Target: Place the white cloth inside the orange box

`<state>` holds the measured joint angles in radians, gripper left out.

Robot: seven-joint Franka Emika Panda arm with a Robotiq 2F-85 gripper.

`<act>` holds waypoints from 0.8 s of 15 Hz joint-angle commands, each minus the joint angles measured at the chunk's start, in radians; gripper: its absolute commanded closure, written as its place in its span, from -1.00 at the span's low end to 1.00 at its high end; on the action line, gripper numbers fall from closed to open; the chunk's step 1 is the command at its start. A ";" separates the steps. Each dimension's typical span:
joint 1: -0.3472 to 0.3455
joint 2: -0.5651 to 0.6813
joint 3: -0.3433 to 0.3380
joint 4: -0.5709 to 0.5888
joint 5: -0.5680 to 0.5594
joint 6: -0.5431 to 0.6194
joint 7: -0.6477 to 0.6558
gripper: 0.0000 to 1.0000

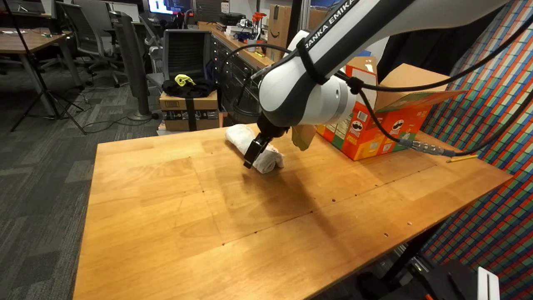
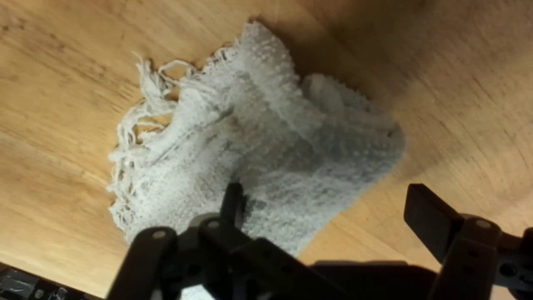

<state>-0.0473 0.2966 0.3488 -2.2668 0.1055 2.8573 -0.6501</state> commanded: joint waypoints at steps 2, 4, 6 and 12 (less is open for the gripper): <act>-0.036 -0.030 0.009 -0.047 0.020 0.012 -0.044 -0.48; -0.043 -0.037 0.009 -0.055 0.021 0.009 -0.045 -0.13; -0.047 -0.048 0.011 -0.061 0.023 0.002 -0.047 0.21; -0.030 -0.121 -0.002 -0.085 0.023 -0.026 -0.029 0.84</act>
<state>-0.0840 0.2512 0.3487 -2.3198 0.1055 2.8533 -0.6721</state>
